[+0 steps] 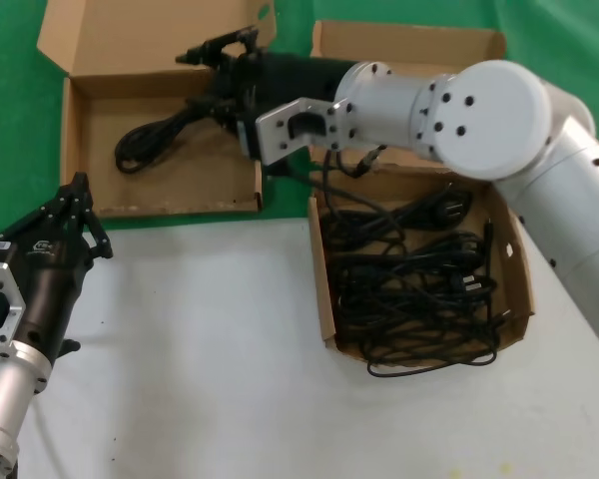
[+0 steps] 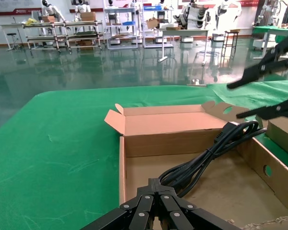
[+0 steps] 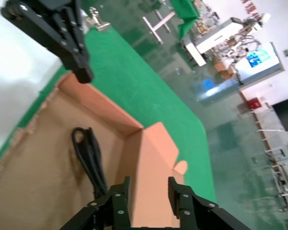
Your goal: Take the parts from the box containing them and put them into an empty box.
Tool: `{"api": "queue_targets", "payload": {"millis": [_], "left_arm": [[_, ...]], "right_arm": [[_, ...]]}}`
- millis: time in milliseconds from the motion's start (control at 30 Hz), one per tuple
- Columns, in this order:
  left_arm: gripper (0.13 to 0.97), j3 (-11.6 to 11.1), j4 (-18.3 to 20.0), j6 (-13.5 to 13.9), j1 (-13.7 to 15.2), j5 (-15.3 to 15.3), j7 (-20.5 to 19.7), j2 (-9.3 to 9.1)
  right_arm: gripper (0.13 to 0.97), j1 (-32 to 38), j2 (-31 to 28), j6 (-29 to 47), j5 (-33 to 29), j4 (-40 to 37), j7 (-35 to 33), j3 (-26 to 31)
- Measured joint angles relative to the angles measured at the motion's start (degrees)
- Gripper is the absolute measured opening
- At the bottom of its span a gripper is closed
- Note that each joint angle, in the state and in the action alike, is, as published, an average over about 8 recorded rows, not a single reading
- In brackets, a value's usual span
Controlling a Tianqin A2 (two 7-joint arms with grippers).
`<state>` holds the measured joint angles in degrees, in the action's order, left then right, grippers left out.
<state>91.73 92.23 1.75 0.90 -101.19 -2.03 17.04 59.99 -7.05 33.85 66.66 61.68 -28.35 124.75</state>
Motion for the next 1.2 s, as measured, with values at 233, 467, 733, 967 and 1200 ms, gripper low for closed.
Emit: {"api": "queue_targets", "payload": {"millis": [233, 467, 733, 967, 1200], "left_arm": [[0.145, 0.0, 0.0, 0.0, 0.0, 0.0, 0.0, 0.0], [0.145, 0.0, 0.0, 0.0, 0.0, 0.0, 0.0, 0.0], [0.146, 0.0, 0.0, 0.0, 0.0, 0.0, 0.0, 0.0], [0.148, 0.0, 0.0, 0.0, 0.0, 0.0, 0.0, 0.0], [0.192, 0.0, 0.0, -0.2, -0.1, -0.2, 0.2, 0.01]], "right_arm": [[0.35, -0.7, -3.0, -1.0, 4.3, 3.6, -1.6, -2.6], [0.476, -4.5, -8.0, -3.7, 7.3, 11.4, -0.9, -6.6], [0.646, -9.0, -11.3, -7.2, 8.0, 17.8, 1.9, -10.4], [0.777, -10.4, -11.5, -8.0, 8.3, 18.6, 2.9, -11.2], [0.868, -13.9, -11.4, -9.8, 10.3, 19.4, 4.7, -12.7]]}}
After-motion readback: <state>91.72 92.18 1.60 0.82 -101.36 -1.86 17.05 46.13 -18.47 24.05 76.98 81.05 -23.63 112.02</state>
